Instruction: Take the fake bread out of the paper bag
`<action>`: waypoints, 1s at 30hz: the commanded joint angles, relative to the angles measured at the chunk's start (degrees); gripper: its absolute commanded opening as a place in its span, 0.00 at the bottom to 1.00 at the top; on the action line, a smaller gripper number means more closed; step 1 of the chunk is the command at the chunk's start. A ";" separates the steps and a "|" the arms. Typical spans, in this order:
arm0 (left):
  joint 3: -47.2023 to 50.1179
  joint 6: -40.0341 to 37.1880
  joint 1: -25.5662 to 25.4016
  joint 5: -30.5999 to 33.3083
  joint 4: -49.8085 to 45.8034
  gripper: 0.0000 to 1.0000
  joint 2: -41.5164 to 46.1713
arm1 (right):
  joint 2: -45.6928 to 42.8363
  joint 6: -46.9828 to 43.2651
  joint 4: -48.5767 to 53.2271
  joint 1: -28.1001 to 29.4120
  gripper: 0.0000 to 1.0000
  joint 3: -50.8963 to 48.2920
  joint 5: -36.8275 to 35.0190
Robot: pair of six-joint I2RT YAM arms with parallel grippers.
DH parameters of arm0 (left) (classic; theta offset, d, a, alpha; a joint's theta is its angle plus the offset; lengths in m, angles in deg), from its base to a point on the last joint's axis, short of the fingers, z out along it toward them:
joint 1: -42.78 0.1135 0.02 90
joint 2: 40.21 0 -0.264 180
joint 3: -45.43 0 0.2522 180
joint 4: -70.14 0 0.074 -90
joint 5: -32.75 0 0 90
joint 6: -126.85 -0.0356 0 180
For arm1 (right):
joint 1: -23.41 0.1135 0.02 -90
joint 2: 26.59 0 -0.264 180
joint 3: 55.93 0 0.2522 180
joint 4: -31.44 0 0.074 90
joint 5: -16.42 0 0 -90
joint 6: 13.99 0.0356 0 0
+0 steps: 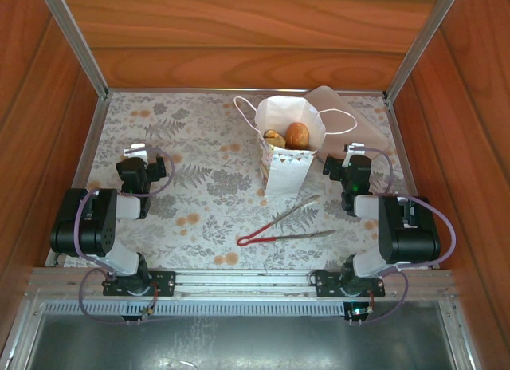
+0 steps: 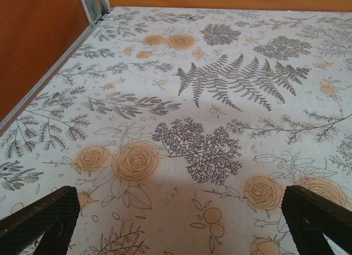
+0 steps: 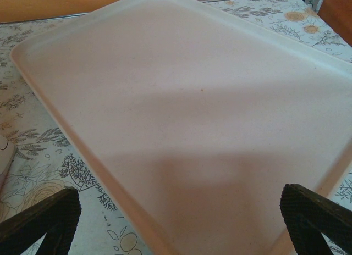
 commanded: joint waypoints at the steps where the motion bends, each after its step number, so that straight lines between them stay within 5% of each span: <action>1: 0.28 0.43 -0.02 2.54 1.35 1.00 2.45 | -0.94 0.11 0.28 -0.42 1.00 1.24 -1.44; 11: -1.11 5.38 0.07 12.55 -9.78 1.00 15.91 | -13.36 1.94 19.48 -0.50 1.00 5.04 -1.45; 17: -8.16 13.65 0.29 9.35 -24.44 1.00 23.43 | -21.05 10.65 40.42 -1.88 1.00 11.77 -3.07; 21: -19.50 26.03 4.64 -6.85 -43.98 1.00 25.09 | -23.01 18.41 56.83 -6.44 1.00 18.26 2.09; 26: -26.66 34.50 5.14 -31.36 -45.05 0.97 22.25 | -26.15 24.68 62.96 -17.06 0.98 20.64 21.98; 30: -34.74 38.50 -1.88 -44.31 -45.05 0.87 17.44 | -28.85 27.61 67.48 -20.18 0.96 24.55 28.45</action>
